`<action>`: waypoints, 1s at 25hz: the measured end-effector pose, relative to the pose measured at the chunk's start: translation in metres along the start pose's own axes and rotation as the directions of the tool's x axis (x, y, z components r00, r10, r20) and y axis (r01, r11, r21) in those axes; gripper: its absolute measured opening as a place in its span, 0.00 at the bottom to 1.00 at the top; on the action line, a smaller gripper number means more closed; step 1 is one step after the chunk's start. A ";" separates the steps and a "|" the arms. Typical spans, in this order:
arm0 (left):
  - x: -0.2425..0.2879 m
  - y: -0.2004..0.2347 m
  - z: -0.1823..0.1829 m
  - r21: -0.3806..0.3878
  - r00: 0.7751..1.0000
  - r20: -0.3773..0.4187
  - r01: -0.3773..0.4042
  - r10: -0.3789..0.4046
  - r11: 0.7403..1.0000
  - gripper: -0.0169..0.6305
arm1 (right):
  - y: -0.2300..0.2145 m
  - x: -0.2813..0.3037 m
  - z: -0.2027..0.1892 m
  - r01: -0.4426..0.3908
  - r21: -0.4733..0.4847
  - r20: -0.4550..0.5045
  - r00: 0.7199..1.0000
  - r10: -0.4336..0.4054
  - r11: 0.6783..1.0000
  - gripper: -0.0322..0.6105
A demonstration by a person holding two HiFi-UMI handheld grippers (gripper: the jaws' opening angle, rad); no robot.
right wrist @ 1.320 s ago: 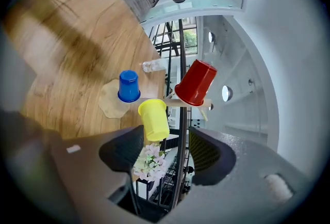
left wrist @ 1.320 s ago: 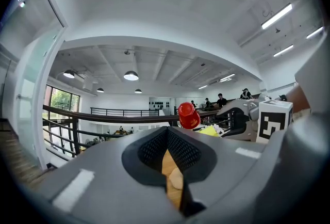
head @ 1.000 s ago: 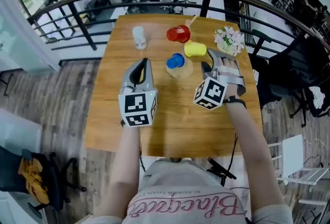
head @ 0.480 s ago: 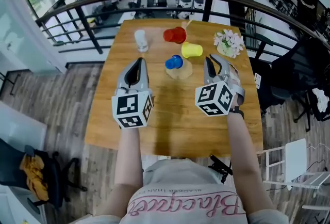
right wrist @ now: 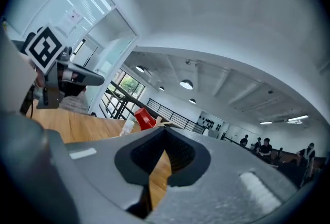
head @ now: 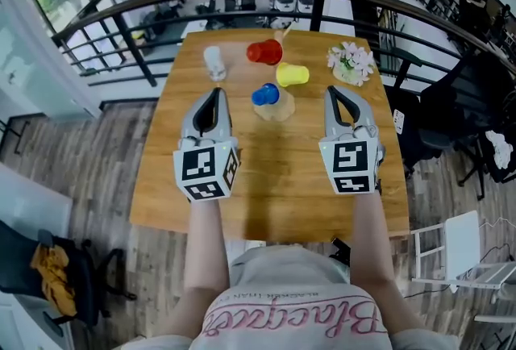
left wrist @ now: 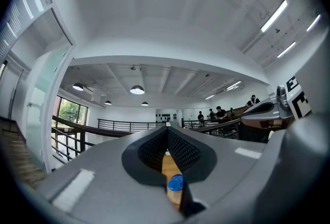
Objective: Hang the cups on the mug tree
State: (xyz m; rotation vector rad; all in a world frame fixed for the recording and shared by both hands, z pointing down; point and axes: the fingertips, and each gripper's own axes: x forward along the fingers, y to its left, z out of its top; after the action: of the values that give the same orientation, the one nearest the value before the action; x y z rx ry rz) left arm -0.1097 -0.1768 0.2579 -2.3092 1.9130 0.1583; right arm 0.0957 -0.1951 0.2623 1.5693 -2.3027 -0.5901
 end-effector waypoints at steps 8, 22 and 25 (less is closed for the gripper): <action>-0.001 0.001 0.012 0.016 0.999 0.036 0.022 -0.022 1.000 0.05 | -0.010 -0.018 -0.003 -0.021 0.212 0.063 0.998 0.008 0.977 0.05; -0.003 0.012 0.032 0.094 0.996 0.072 0.047 -0.054 0.994 0.05 | -0.025 -0.025 0.009 -0.050 0.297 0.112 0.994 0.017 0.953 0.05; -0.004 0.013 0.033 0.103 0.996 0.071 0.051 -0.058 0.993 0.05 | -0.027 -0.026 0.009 -0.041 0.289 0.102 0.995 0.012 0.957 0.05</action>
State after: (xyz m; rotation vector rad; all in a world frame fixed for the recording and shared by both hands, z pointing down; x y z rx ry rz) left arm -0.1235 -0.1694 0.2256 -2.2553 1.7788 0.1356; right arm 0.1227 -0.1780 0.2407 1.6637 -2.5774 -0.3399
